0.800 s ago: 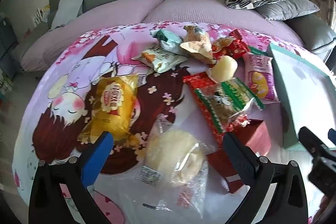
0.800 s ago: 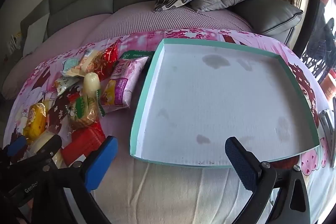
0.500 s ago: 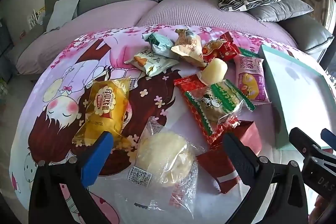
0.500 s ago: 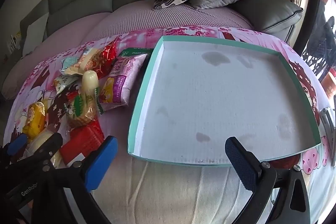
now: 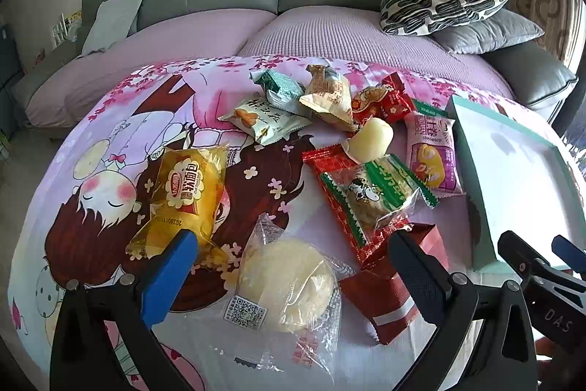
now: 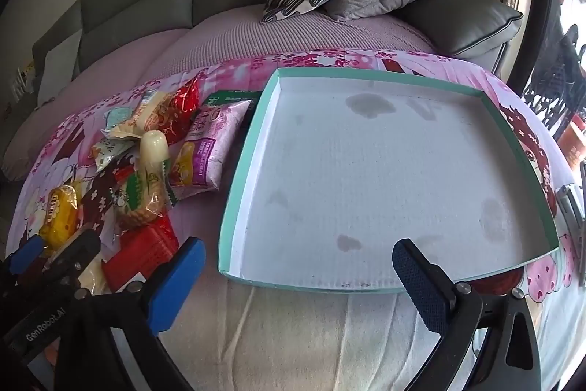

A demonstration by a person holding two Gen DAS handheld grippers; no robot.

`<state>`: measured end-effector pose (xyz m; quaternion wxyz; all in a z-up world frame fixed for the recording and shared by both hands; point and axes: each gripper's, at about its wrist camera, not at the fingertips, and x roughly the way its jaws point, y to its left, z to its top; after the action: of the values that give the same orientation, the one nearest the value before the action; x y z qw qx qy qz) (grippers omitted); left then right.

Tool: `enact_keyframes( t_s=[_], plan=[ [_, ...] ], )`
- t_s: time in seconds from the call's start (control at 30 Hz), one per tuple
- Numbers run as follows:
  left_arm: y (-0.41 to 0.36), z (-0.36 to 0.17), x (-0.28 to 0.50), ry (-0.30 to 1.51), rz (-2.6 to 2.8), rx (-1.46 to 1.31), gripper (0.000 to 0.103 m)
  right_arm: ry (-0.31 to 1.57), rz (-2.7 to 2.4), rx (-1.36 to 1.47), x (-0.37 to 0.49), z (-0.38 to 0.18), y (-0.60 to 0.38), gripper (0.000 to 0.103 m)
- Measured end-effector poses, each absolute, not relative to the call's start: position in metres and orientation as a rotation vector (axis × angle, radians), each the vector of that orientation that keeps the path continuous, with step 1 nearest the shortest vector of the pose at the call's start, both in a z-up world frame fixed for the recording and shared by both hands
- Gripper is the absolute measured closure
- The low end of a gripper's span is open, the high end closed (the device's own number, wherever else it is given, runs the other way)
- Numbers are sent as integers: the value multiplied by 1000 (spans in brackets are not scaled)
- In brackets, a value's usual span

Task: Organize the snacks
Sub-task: 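Move both tools toward the snack pile beside the teal-rimmed tray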

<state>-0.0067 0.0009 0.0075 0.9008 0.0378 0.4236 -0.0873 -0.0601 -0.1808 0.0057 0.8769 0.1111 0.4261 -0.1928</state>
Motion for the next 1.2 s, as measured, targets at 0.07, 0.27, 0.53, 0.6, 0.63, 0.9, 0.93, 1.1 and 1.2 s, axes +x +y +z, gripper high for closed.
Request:
enact_keyframes(
  t_s=[0.07, 0.27, 0.53, 0.6, 0.63, 0.9, 0.93, 1.1, 1.2],
  plan=[
    [0, 8, -7, 878, -196, 71, 0, 885, -407, 224, -59, 6, -181, 0],
    [-2, 9, -8, 871, -207, 63, 0, 868, -409, 223, -60, 7, -180, 0],
    [1, 10, -7, 853, -184, 51, 0, 823, -400, 234, -65, 10, -183, 0],
    [1, 12, -8, 841, -183, 51, 0, 822, -400, 234, -65, 10, -183, 0],
    [2, 13, -9, 830, -184, 48, 0, 822, -400, 235, -65, 10, -183, 0],
    [4, 22, -12, 759, -190, 34, 0, 806, -407, 237, -65, 9, -186, 0],
    [4, 22, -12, 758, -195, 28, 0, 800, -410, 235, -65, 10, -187, 0],
    [6, 22, -10, 785, -223, 0, 0, 787, -410, 239, -65, 11, -188, 0],
    [6, 23, -11, 784, -222, -4, 0, 790, -408, 237, -66, 11, -188, 0]
  ],
)
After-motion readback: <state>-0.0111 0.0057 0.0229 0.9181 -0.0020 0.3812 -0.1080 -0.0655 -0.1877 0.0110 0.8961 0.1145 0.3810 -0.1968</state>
